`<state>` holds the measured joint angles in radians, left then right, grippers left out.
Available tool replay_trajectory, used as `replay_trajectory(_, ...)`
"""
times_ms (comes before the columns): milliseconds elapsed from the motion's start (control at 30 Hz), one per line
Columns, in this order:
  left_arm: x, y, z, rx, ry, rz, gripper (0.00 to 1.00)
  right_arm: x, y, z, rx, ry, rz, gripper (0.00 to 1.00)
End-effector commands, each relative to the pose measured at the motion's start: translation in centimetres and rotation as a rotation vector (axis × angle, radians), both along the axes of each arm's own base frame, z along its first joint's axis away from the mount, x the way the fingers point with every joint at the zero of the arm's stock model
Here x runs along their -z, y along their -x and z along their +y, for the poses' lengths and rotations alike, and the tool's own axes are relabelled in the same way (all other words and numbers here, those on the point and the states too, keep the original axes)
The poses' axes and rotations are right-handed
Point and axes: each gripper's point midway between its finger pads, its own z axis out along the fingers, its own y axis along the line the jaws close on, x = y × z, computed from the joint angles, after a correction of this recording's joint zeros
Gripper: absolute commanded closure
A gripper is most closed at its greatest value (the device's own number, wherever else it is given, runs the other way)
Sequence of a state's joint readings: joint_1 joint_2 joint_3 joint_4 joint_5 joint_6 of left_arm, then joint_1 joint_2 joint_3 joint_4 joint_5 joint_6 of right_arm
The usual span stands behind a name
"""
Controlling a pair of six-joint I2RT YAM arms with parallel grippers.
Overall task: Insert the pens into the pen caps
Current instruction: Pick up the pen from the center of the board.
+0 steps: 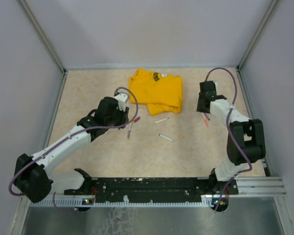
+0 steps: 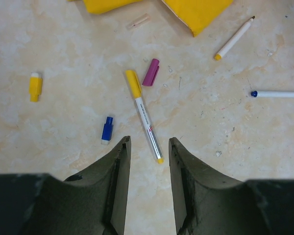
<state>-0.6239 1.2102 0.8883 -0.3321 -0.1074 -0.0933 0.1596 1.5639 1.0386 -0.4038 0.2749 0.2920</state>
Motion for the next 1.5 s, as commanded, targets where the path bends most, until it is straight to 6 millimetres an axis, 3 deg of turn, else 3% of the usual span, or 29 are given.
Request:
replay_trajectory(0, -1.1, -0.4, 0.2, -0.025, 0.016, -0.039, 0.58, -0.3, -2.1, -1.8, -0.043, 0.054, 0.045, 0.64)
replay_trajectory(200, -0.8, -0.3, 0.4, -0.029, 0.008, -0.034, 0.57, 1.7, -3.2, -3.7, -0.041, 0.039, 0.119, 0.64)
replay_trajectory(633, -0.6, -0.3, 0.3, -0.027, 0.006, -0.027, 0.57, 3.9, -3.0, -4.8, -0.061, 0.031, 0.196, 0.64)
replay_trajectory(1133, -0.4, -0.3, 0.3, -0.026, 0.0, -0.018, 0.57, 5.6, -2.6, -3.5, -0.096, -0.036, 0.234, 0.65)
replay_trajectory(1467, -0.1, -0.3, 0.0, -0.012, 0.003, -0.007, 0.58, 6.6, -1.5, -3.1, -0.108, -0.058, 0.269, 0.78)
